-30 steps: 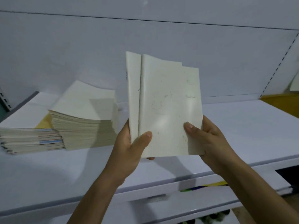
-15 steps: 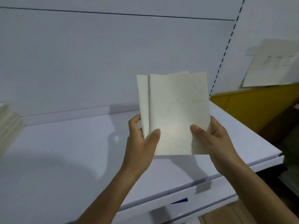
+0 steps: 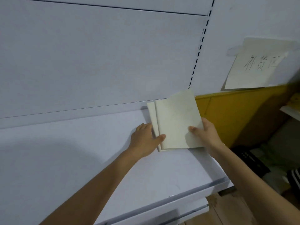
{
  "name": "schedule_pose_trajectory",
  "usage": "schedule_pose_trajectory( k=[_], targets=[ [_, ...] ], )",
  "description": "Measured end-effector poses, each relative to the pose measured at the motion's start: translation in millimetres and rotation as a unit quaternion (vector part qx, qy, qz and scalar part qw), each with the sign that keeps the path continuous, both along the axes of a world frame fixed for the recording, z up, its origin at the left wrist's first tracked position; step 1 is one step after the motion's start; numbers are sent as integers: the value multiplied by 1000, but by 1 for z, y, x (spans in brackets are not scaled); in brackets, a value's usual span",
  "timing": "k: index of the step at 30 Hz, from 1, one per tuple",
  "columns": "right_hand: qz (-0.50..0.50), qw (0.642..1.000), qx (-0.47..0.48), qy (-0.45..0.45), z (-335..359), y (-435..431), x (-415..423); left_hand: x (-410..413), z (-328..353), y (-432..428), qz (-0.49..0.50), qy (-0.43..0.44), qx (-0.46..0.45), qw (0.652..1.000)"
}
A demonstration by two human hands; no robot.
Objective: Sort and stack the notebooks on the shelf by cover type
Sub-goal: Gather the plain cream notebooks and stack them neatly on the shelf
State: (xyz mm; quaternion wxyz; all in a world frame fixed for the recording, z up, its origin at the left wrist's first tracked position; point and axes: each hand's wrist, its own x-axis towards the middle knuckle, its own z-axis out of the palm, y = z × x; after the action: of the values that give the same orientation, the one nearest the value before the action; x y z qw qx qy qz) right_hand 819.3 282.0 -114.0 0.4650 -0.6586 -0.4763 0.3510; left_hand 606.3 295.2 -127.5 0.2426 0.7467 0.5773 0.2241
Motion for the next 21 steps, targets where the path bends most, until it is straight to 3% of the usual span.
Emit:
schedule_pose_trajectory(
  k=[6, 11, 16, 21],
  targets=[
    [4, 990, -21, -137, -5, 36, 8, 13, -12, 11, -23, 93, -4, 995],
    [29, 949, -23, -314, -15, 54, 12, 12, -25, 13, -9, 105, 41, 994],
    [9, 941, 50, -334, -26, 57, 16, 10, -28, 12, -24, 104, 60, 993],
    [17, 926, 66, -372, -34, 60, 19, 11, -29, 12, -35, 137, 80, 987]
  ],
)
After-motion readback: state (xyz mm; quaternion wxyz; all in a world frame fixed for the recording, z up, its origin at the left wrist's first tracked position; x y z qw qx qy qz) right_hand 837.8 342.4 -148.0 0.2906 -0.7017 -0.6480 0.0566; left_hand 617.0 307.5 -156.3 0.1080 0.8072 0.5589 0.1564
